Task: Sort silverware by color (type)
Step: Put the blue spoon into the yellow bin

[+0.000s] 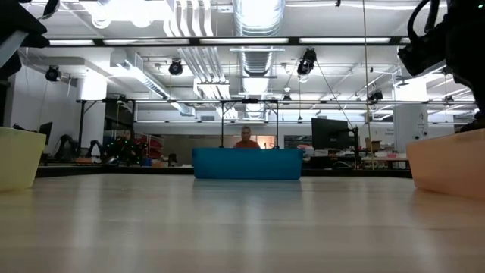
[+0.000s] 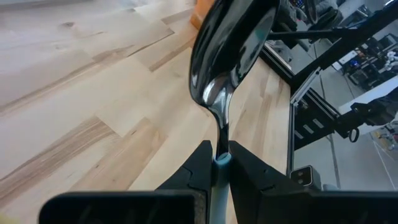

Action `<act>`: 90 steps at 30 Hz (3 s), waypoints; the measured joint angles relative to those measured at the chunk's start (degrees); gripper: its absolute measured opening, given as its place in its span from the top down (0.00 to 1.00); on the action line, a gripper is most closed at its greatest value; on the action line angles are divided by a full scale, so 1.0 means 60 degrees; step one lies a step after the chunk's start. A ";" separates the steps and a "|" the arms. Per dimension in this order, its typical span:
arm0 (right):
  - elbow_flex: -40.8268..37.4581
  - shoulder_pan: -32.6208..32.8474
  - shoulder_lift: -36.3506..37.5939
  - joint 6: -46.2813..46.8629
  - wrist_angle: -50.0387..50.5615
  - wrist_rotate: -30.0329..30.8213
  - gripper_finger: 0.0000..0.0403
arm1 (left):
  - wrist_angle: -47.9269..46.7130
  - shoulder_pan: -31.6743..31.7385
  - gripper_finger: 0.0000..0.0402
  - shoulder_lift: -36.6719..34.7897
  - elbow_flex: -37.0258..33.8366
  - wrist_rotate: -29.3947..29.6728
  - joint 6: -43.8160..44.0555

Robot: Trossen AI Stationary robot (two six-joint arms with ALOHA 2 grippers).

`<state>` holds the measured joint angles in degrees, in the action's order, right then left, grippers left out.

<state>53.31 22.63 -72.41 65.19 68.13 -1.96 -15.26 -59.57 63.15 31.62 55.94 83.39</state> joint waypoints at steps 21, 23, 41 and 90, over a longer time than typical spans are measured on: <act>-0.0502 -0.0004 0.0682 0.0461 -0.0275 0.0346 0.98 | -0.2947 -0.0012 0.95 -0.1575 0.0510 -0.4225 0.3210; -0.0643 -0.0004 0.0682 0.0571 -0.0291 0.0180 0.98 | -0.3489 -0.0011 0.94 -0.1649 0.0554 -0.4482 0.3625; -0.0658 -0.0007 0.0682 0.1386 -0.0793 -0.0175 0.98 | -0.5143 -0.0011 0.95 -0.1939 0.0710 -0.4583 0.4126; -0.0569 -0.0277 0.0815 0.0528 -0.0712 0.0511 0.98 | -0.6799 -0.0014 0.95 -0.1762 0.0699 -0.6072 0.5361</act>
<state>49.90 20.97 -67.52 68.35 63.86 1.11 -56.05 -59.65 52.58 35.81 19.51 115.56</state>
